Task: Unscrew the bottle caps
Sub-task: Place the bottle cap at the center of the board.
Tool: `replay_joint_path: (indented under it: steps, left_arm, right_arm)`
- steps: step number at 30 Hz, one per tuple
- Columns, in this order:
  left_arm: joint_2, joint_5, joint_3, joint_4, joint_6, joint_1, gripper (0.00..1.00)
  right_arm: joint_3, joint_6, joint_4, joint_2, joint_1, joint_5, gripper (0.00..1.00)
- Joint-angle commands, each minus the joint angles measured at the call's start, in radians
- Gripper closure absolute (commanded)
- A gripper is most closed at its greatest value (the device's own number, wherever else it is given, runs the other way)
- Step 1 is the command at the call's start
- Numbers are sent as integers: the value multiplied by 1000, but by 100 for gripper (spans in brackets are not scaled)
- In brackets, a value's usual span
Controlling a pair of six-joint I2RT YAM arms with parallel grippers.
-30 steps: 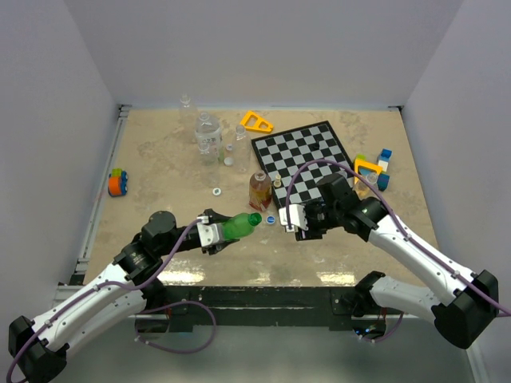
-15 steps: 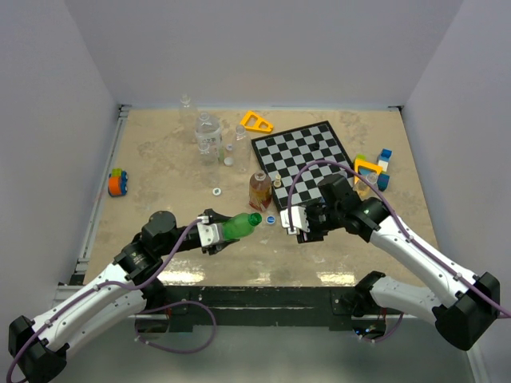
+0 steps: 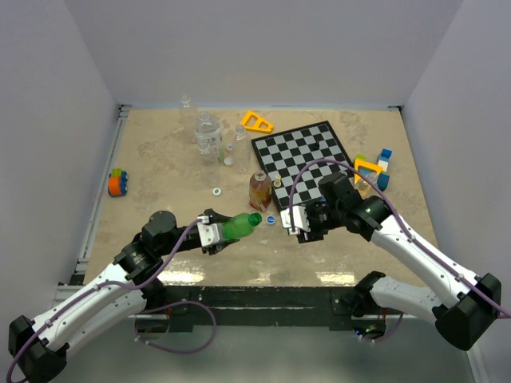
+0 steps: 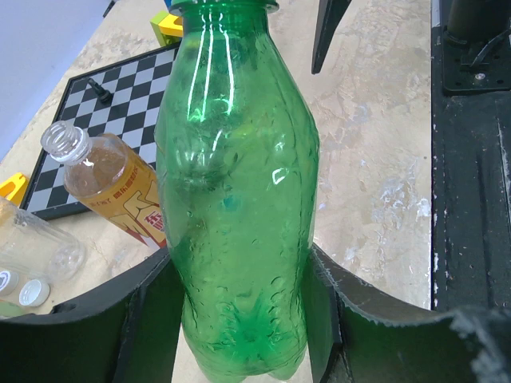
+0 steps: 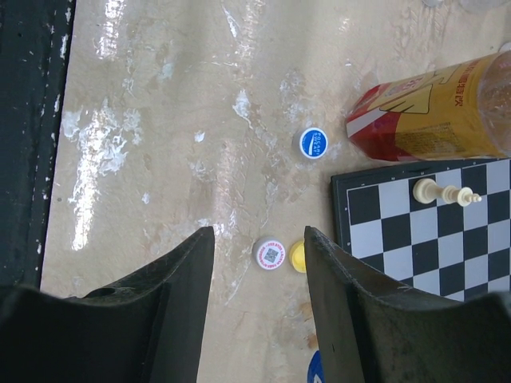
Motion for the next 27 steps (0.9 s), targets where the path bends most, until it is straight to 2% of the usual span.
replay_joint_path:
  steps: [1,27]
  left_arm:
    - [1,25,0,54,-7,3,100]
    - [10,35,0,54,-5,5,100]
  right_arm:
    - [41,-17,-21,-14,-2,-27,48]
    - [85,-63,-73,-3,-2,-73,47]
